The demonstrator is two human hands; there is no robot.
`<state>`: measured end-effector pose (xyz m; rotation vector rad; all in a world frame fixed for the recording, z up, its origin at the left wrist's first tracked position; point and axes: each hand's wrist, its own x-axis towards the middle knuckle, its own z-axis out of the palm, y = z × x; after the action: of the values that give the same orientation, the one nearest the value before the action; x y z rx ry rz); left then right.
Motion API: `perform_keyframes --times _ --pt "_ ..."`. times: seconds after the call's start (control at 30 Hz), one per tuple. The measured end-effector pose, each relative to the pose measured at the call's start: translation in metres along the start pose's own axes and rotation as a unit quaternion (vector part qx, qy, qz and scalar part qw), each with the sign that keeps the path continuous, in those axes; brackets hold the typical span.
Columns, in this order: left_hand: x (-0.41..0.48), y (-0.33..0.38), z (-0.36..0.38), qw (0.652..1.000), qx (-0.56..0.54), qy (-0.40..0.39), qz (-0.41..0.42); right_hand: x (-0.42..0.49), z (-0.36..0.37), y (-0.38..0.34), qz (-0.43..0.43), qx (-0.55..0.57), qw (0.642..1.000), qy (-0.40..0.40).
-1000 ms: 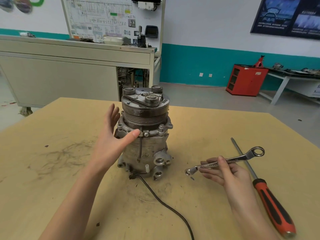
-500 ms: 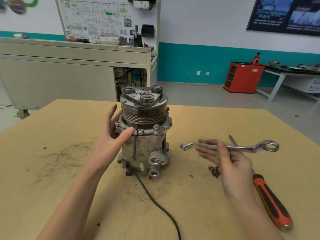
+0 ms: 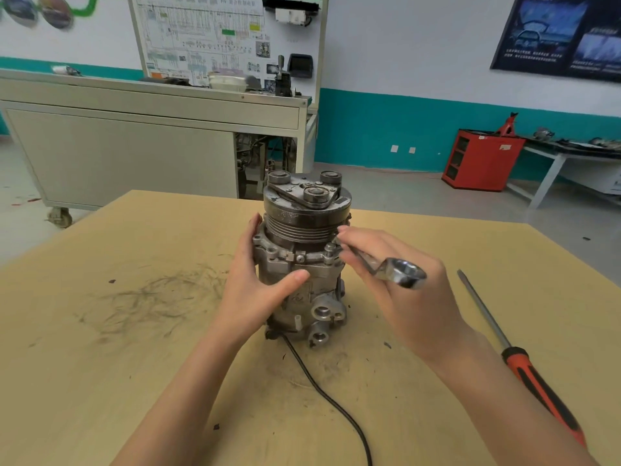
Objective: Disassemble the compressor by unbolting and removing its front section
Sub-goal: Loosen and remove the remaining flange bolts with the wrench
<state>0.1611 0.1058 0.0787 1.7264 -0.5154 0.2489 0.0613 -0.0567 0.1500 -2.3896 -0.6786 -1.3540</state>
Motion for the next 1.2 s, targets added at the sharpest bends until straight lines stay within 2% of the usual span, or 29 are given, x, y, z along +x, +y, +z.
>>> perform_keyframes --times 0.13,0.3,0.47,0.57,0.63,0.77,0.83,0.87,0.9,0.93,1.0,1.2 --pt "0.001 -0.001 0.000 1.000 0.002 0.001 0.000 0.006 0.004 -0.009 -0.024 -0.029 0.999 0.010" --pt "0.000 -0.002 0.000 0.999 -0.048 -0.010 0.007 0.007 0.010 -0.022 -0.055 -0.147 0.987 -0.010" --pt "0.000 0.000 0.003 0.998 -0.060 -0.002 0.006 0.008 0.017 -0.036 -0.027 -0.178 0.984 -0.012" --pt "0.001 -0.002 0.005 0.998 -0.059 -0.005 0.035 0.013 0.032 -0.051 -0.010 -0.263 0.964 -0.039" --pt "0.002 -0.004 0.005 0.998 -0.038 0.007 0.054 0.017 0.040 -0.058 0.014 -0.275 0.961 -0.022" --pt "0.003 -0.007 0.004 0.998 -0.048 0.000 0.034 0.006 0.035 -0.037 -0.028 -0.205 0.977 0.043" --pt "0.003 -0.010 0.003 0.999 -0.029 0.008 0.040 -0.006 0.025 -0.015 -0.044 -0.079 0.994 0.061" --pt "0.003 -0.011 0.002 0.999 -0.015 0.010 0.042 -0.011 0.020 -0.005 -0.020 0.016 0.998 0.063" --pt "0.004 -0.011 0.001 0.999 -0.006 0.009 0.037 -0.014 0.014 0.005 0.030 0.128 0.989 0.061" --pt "0.004 -0.012 0.001 0.999 -0.001 0.009 0.032 -0.015 0.010 0.012 0.092 0.243 0.964 0.055" --pt "0.003 -0.013 0.001 0.999 0.005 0.012 0.031 -0.014 0.007 0.023 0.190 0.421 0.886 0.042" --pt "0.002 -0.010 0.001 1.000 0.001 0.013 0.028 -0.011 0.019 0.037 0.329 0.616 0.710 0.091"
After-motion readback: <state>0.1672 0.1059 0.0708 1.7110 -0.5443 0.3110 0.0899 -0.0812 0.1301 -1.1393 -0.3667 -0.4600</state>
